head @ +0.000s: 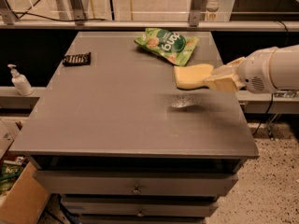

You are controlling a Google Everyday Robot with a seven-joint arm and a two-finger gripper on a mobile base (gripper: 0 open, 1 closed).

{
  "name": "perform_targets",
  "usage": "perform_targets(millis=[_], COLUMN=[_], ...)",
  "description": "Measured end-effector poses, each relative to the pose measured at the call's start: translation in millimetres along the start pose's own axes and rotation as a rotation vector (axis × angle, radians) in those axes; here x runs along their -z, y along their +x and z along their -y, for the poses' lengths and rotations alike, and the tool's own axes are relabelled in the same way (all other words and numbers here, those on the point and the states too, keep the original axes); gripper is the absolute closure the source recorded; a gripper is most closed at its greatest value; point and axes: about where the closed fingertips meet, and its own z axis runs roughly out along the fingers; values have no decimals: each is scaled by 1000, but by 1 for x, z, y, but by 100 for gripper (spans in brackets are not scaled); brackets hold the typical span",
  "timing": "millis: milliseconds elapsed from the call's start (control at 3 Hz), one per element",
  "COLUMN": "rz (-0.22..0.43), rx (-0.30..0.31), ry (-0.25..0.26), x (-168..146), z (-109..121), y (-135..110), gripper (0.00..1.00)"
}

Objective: Move sponge near green rice chip bag

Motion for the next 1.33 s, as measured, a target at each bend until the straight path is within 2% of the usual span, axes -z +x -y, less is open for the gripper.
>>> perform_targets(millis=[333,1000,1333], rz=[8,-34,-39], rx=[32,123,148], ry=[41,98,122], x=[-26,-80,-99], z=[26,77,100], y=[-4,-5,-11], gripper=[100,100,100])
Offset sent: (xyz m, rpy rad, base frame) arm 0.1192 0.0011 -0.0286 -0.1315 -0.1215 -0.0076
